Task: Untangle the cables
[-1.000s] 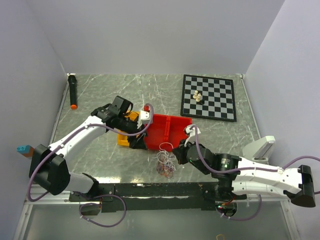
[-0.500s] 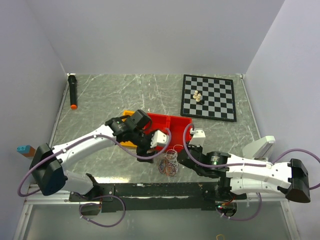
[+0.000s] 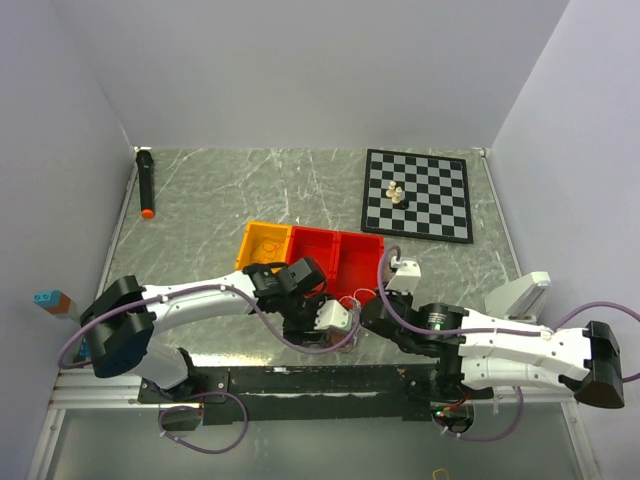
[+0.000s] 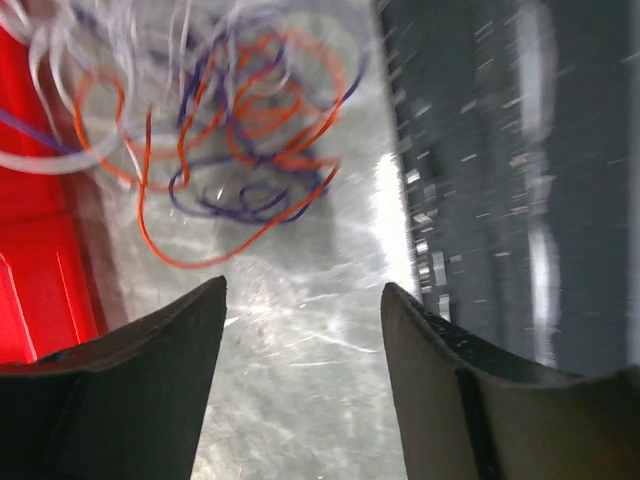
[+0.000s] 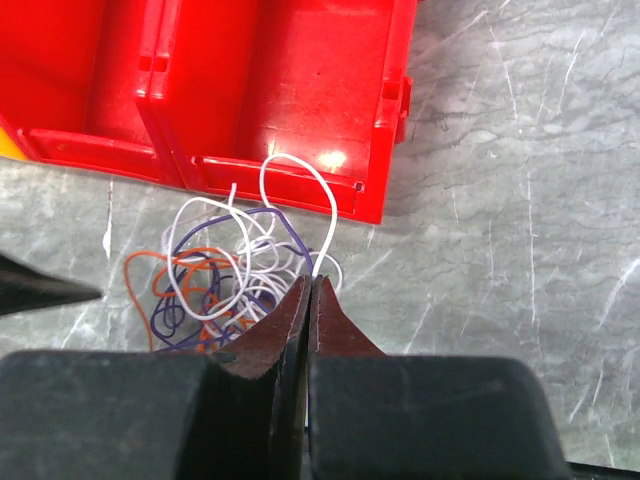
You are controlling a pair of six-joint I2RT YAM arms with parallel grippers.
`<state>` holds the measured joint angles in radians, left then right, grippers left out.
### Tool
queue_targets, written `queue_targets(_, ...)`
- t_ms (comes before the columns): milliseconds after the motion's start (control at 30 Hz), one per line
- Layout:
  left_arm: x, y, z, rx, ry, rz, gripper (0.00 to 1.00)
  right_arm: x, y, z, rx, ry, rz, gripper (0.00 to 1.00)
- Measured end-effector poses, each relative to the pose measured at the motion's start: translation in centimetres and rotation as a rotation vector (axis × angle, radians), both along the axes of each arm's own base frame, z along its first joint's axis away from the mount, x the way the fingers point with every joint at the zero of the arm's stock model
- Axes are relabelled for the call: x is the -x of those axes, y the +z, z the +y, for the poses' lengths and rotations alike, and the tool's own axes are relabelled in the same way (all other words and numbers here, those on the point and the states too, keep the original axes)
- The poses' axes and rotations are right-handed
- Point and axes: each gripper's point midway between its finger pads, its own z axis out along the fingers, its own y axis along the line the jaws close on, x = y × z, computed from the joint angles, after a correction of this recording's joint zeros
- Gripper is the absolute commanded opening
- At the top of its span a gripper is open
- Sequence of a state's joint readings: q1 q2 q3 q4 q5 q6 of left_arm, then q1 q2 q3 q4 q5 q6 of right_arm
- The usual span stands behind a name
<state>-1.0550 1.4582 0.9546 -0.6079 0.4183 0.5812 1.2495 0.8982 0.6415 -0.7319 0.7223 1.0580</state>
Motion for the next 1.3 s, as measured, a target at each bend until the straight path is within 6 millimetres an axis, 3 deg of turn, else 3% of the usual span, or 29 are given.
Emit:
queue_targets(133, -1.6, -1.6, 0.7, -0.035, 0.052, -0.038, 0.64, 0.1, 0.6, -0.3, -0.028, -0.005, -0.006, 0.00)
queue_targets(333, -4.9, -0.2, -0.7, 0.051, 0.227, 0.015, 0.65, 0.3, 0.9, -0.6, -0.057, -0.004, -0.010, 0.00)
queue_targets(467, -4.4, -0.1, -2.0, 0.078, 0.254, 0.109, 0.66, 0.4, 0.8, -0.6, -0.059, 0.003, -0.006, 0.00)
queue_targets(733, -2.9, -2.3, -2.5, 0.021, 0.322, 0.265, 0.63, 0.7, 1.0, -0.7, -0.082, 0.023, -0.004, 0.00)
queue_targets(1000, -4.4, -1.9, -3.1, 0.060, 0.460, 0.351, 0.61, 1.1, 1.3, -0.5, -0.085, 0.070, -0.023, 0.00)
queue_targets(1133, -4.7, -2.6, -3.4, 0.055, 0.512, 0.398, 0.51, 1.4, 1.3, -0.1, -0.080, 0.097, -0.027, 0.00)
queue_targets(1300, -4.4, -3.9, -3.3, 0.016, 0.538, 0.438, 0.27, 1.7, 1.4, 0.2, -0.083, 0.112, -0.034, 0.00)
